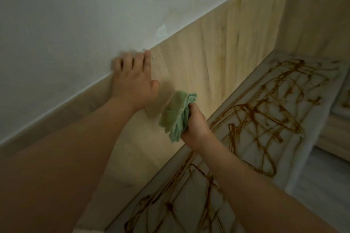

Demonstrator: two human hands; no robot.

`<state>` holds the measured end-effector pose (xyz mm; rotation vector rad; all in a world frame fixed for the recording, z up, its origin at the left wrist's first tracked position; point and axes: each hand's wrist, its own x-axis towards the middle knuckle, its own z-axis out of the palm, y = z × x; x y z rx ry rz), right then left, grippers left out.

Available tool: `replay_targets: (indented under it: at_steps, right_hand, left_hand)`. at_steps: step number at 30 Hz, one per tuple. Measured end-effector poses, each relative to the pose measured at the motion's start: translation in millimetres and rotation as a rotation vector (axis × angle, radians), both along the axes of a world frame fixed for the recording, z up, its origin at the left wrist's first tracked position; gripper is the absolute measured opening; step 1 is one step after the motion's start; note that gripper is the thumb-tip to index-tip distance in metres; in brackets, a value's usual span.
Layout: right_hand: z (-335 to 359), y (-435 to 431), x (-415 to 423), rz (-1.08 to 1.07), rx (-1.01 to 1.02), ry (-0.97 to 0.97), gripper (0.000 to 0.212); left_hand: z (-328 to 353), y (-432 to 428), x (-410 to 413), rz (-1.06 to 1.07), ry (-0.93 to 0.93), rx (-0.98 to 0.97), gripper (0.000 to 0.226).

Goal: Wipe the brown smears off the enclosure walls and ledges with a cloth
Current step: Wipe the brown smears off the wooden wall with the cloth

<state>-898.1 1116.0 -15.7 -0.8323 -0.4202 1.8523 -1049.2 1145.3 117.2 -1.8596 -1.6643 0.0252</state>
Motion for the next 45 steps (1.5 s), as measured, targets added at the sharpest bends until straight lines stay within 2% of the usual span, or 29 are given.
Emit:
replay_targets:
  at_steps: [3, 6, 7, 8, 9, 10, 11, 12, 13, 15, 16, 18, 20, 21, 23, 25, 27, 29, 31, 32, 33, 35, 36, 38, 40, 42, 45]
  right_hand:
    - [38, -23, 38, 0.023, -0.072, -0.019, 0.050]
    - [81, -52, 73, 0.056, -0.060, -0.209, 0.049]
    - [102, -61, 86, 0.081, -0.027, -0.316, 0.047]
    - [118, -69, 94, 0.097, 0.028, -0.429, 0.046]
    - [139, -78, 106, 0.124, 0.119, -0.542, 0.044]
    - [159, -87, 115, 0.160, 0.237, -0.644, 0.041]
    - [174, -90, 124, 0.208, 0.344, -0.725, 0.040]
    - [186, -92, 135, 0.272, 0.443, -0.791, 0.040]
    - [195, -95, 145, 0.339, 0.491, -0.846, 0.043]
    - [217, -100, 169, 0.380, 0.430, -0.782, 0.047]
    - [230, -101, 184, 0.348, 0.370, -0.712, 0.045]
    - [254, -103, 213, 0.201, 0.271, -0.627, 0.037]
    - [274, -98, 237, 0.014, 0.138, -0.668, 0.032]
    - [280, -96, 249, -0.014, 0.067, -0.678, 0.030]
    - [292, -99, 264, 0.107, 0.023, -0.536, 0.039]
    - [308, -108, 270, 0.256, 0.066, -0.354, 0.052]
    - [321, -113, 272, 0.268, 0.144, -0.264, 0.046]
    - [328, -110, 271, 0.183, 0.179, -0.337, 0.035]
    - [331, -103, 270, 0.140, 0.215, -0.507, 0.028]
    - [333, -99, 269, 0.131, 0.237, -0.579, 0.026]
    - [333, -94, 268, 0.123, 0.258, -0.646, 0.024]
    - [335, -85, 265, 0.131, 0.314, -0.750, 0.015]
    - [335, -78, 264, 0.168, 0.347, -0.809, 0.010]
    - [336, -65, 265, 0.308, 0.404, -0.873, 0.020]
    - [336, -46, 270, 0.365, 0.361, -0.787, 0.024]
    - [336, -20, 277, 0.327, 0.325, -0.768, 0.020]
    - [335, 15, 281, 0.323, 0.390, -0.949, 0.015]
  left_hand:
    - [21, -14, 15, 0.088, -0.149, -0.145, 0.081]
    - [41, -31, 52, 0.197, -0.322, -0.311, 0.072]
    - [53, -39, 71, 0.213, -0.545, -0.393, 0.065]
    - [63, -50, 88, 0.257, -0.885, -0.483, 0.054]
    - [74, -60, 106, 0.303, -1.327, -0.610, 0.045]
    - [83, -69, 121, 0.352, -1.695, -0.742, 0.048]
    - [93, -75, 131, 0.373, -1.943, -0.858, 0.053]
    - [107, -82, 142, 0.384, -2.038, -0.927, 0.057]
    - [116, -87, 148, 0.376, -2.064, -0.953, 0.055]
    - [135, -95, 159, 0.295, -2.015, -0.935, 0.034]
    - [146, -100, 165, 0.259, -1.984, -0.909, 0.024]
    - [165, -112, 176, 0.214, -1.972, -0.853, 0.023]
    - [183, -119, 185, 0.165, -2.046, -0.815, 0.028]
    - [192, -122, 189, 0.126, -2.106, -0.816, 0.031]
    - [207, -128, 195, 0.040, -2.205, -0.862, 0.036]
    - [214, -133, 199, 0.010, -2.260, -0.901, 0.037]
    - [217, -133, 204, 0.047, -2.250, -0.881, 0.036]
    - [216, -131, 211, 0.148, -2.106, -0.771, 0.029]
    - [212, -127, 217, 0.263, -1.883, -0.638, 0.034]
    - [213, -122, 220, 0.295, -1.850, -0.615, 0.038]
    - [213, -116, 224, 0.304, -1.914, -0.647, 0.042]
    - [218, -100, 230, 0.302, -2.194, -0.807, 0.053]
    - [221, -92, 233, 0.288, -2.267, -0.900, 0.060]
    - [220, -74, 236, 0.164, -2.254, -1.053, 0.059]
    - [214, -53, 233, 0.026, -2.213, -1.136, 0.042]
    - [204, -30, 227, -0.021, -2.262, -1.164, 0.034]
    - [189, 3, 224, -0.002, -2.353, -1.123, 0.028]
